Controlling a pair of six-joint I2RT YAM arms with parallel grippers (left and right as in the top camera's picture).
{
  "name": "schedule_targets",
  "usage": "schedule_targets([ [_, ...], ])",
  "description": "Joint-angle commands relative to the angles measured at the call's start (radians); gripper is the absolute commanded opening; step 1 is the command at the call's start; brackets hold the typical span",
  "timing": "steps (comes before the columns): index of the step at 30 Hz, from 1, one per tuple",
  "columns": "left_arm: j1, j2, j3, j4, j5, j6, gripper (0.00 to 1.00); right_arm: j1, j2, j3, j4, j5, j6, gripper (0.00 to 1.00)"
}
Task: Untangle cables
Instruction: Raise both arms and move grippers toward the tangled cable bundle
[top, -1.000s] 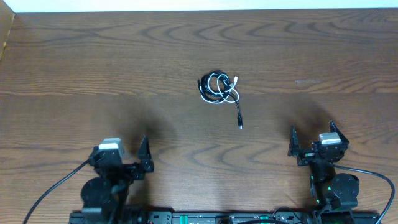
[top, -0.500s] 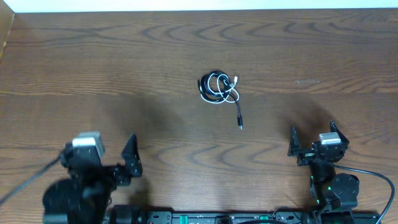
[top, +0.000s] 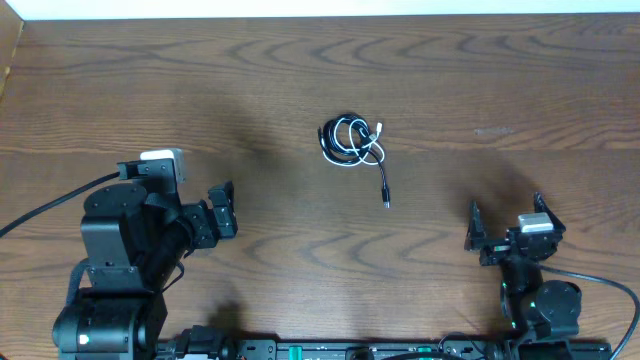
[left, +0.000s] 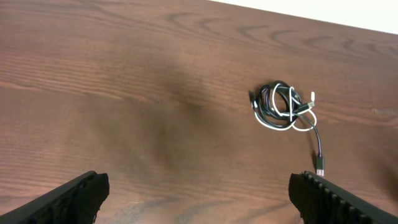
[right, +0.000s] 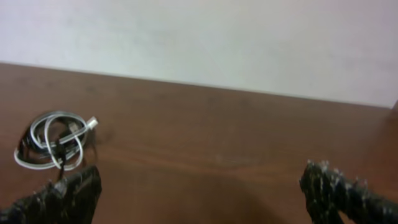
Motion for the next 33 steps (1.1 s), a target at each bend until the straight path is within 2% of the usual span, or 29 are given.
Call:
schedule_targets([
  [1,0.002,-0.026,0.024,0.001,0.017,0.005,0.98,0.004,-0.004,0.182,-0.103,-0.005,0.021,0.99],
  [6,0.002,-0.038,0.023,0.021,0.019,0.005,0.98,0.004,0.016,0.550,-0.388,-0.017,0.058,0.99],
  [11,0.003,-0.038,0.023,0.013,0.032,0.005,0.98,0.004,0.120,0.792,-0.531,-0.017,0.059,0.99],
  [22,0.002,-0.038,0.023,-0.006,0.035,0.005,0.98,0.004,0.683,1.300,-0.918,-0.037,0.066,0.99],
  [26,0.002,-0.038,0.024,-0.006,0.035,0.009,0.98,0.004,0.876,1.417,-1.036,-0.037,0.065,0.99],
  [30,0.002,-0.038,0.034,-0.013,0.090,0.112,0.98,0.004,1.017,1.453,-1.078,-0.058,0.061,0.99],
  [33,0.003,-0.037,0.043,-0.009,0.093,0.134,0.98,0.004,1.096,1.453,-1.085,-0.148,0.061,0.99],
])
